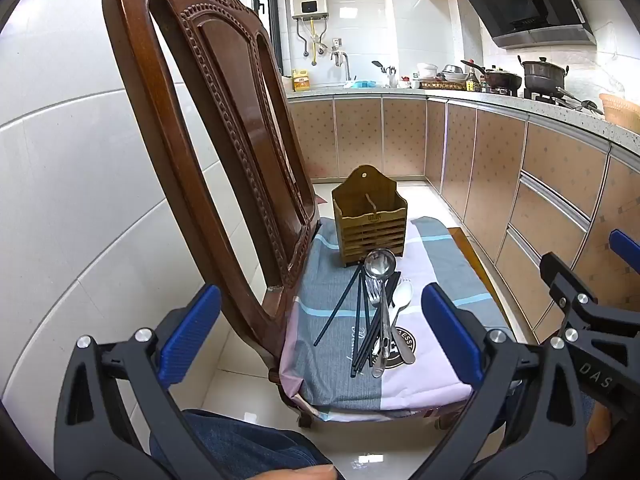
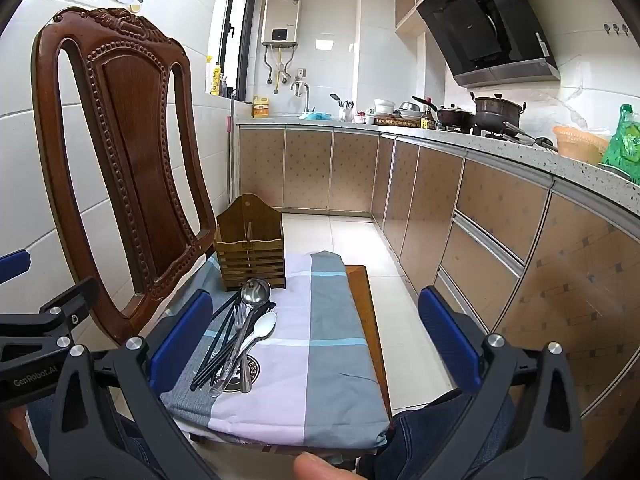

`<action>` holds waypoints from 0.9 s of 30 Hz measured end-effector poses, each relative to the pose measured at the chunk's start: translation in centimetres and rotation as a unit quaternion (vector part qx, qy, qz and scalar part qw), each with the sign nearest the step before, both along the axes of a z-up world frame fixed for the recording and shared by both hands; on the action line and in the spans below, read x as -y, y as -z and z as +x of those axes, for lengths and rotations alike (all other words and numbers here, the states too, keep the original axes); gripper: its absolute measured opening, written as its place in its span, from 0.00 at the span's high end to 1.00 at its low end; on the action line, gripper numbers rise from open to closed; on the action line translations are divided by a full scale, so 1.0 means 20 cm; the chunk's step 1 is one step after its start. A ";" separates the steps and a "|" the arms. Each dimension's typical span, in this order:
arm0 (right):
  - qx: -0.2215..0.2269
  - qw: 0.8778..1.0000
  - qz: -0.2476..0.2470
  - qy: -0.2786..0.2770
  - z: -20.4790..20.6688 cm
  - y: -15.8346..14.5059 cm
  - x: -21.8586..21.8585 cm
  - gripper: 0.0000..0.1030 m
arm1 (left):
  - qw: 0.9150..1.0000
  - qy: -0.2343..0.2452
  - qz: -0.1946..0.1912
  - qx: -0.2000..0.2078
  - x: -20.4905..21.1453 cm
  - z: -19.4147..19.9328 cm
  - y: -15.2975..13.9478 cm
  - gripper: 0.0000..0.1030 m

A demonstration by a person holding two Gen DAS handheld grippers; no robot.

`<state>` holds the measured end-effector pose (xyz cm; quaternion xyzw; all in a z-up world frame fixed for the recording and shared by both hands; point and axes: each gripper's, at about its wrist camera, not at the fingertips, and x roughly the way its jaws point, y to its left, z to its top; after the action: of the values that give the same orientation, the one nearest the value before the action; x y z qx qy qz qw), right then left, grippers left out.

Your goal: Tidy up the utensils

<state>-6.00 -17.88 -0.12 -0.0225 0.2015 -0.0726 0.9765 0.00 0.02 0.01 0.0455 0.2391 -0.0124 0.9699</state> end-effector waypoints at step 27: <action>-0.001 1.000 0.001 0.000 0.00 0.02 0.00 0.02 | 1.000 0.000 0.002 -0.003 0.00 0.00 0.00 0.04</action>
<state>-5.95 -17.89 -0.48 -0.0218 0.2030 -0.0723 0.9763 0.03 0.01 -0.01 0.0473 0.2424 -0.0124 0.9690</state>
